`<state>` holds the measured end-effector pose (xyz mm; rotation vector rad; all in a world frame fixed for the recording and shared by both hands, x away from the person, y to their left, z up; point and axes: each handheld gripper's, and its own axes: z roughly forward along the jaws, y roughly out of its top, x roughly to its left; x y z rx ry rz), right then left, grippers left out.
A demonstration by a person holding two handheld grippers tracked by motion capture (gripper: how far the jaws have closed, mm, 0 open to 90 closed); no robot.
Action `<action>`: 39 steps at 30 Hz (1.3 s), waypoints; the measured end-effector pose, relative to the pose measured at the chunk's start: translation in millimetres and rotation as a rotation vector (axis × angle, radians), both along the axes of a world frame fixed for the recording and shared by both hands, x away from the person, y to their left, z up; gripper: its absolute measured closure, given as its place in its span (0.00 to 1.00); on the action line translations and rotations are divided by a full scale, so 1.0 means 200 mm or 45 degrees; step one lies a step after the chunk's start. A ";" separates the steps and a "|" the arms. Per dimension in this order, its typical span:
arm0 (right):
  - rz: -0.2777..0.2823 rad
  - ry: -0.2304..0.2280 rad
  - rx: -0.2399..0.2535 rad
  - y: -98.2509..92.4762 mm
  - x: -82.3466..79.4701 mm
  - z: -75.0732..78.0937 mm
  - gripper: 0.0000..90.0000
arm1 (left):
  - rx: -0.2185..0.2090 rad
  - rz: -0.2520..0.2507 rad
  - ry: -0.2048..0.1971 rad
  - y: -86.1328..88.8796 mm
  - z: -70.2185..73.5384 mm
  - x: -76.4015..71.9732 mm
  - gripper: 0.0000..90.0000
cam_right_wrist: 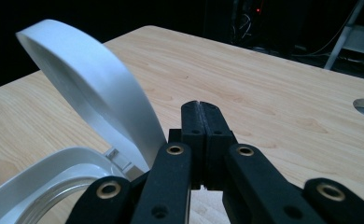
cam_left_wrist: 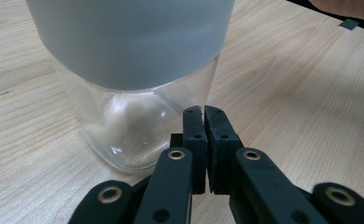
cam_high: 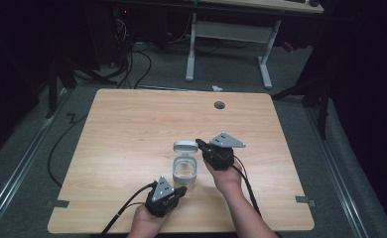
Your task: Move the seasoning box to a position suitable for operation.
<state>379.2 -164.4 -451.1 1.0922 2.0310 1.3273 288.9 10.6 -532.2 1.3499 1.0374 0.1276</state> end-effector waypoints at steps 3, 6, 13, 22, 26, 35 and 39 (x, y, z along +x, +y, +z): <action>0.007 0.000 -0.007 0.00 -0.01 0.00 1.00 | 0.000 0.000 -0.002 0.00 0.00 0.00 0.98; 0.024 -0.009 -0.008 0.02 -0.04 -0.01 1.00 | -0.002 0.000 -0.002 0.00 0.00 0.00 0.98; 0.046 -0.024 -0.017 0.03 -0.09 -0.01 0.99 | -0.002 -0.002 -0.006 0.00 0.00 0.00 0.97; 0.031 -0.034 -0.039 -0.01 -0.12 0.00 0.98 | -0.023 -0.046 0.006 0.01 0.01 -0.01 0.96; -0.002 -0.017 -0.032 -0.07 -0.12 -0.02 0.97 | -0.035 -0.106 0.032 0.06 0.06 -0.03 0.93; -0.094 0.040 -0.042 -0.22 -0.12 -0.11 0.93 | -0.035 -0.125 -0.035 0.29 0.16 -0.03 0.84; -0.143 0.070 -0.036 -0.31 -0.13 -0.16 0.90 | 0.042 0.032 -0.045 0.43 0.13 0.06 0.79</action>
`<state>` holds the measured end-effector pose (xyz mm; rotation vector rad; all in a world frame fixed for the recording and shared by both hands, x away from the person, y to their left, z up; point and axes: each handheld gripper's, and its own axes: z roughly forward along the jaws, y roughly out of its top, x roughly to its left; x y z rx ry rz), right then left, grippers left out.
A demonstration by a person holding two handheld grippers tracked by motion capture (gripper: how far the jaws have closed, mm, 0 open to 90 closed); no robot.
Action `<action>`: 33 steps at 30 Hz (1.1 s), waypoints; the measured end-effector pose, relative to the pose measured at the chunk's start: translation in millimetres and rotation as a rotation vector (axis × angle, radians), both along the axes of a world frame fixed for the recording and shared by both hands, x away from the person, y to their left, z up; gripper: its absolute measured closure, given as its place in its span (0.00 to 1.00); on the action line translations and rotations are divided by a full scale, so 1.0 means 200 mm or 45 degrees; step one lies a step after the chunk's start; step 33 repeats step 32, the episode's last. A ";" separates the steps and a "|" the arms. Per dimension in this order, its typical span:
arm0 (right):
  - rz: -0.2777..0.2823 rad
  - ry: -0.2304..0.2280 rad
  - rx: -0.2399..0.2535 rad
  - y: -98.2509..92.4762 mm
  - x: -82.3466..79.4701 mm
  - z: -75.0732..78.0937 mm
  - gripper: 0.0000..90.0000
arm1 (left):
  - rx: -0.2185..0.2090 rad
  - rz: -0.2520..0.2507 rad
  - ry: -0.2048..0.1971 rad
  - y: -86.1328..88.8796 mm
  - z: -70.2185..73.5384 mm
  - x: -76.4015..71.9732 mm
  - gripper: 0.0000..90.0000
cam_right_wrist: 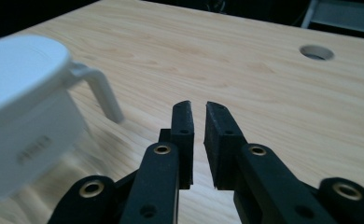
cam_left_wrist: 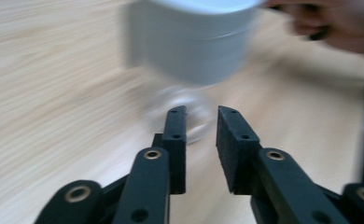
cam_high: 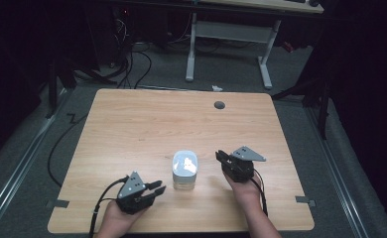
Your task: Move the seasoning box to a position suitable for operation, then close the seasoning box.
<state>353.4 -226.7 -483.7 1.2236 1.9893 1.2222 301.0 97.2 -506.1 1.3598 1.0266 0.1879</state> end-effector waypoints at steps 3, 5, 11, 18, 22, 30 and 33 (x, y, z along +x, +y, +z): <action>-0.043 0.027 0.013 -0.11 -0.02 -0.06 0.85 | 0.060 0.163 0.003 0.13 -0.05 0.08 0.72; -0.064 0.036 0.004 -0.16 -0.04 -0.08 0.81 | 0.080 0.232 0.006 0.19 -0.06 0.11 0.68; -0.140 0.039 -0.019 -0.31 -0.12 -0.14 0.70 | 0.145 0.389 0.015 0.32 -0.11 0.20 0.64; -0.261 -0.009 -0.010 -0.48 -0.27 -0.14 0.65 | 0.115 0.551 0.045 0.47 -0.13 0.22 0.63; -0.239 -0.002 -0.028 -0.45 -0.23 -0.15 0.63 | 0.104 0.571 0.010 0.50 -0.10 0.17 0.62; -0.197 0.024 -0.033 -0.40 -0.20 -0.18 0.63 | 0.066 0.585 0.038 0.53 -0.12 0.18 0.62; -0.196 0.022 -0.038 -0.40 -0.19 -0.18 0.63 | 0.069 0.578 0.038 0.52 -0.12 0.17 0.62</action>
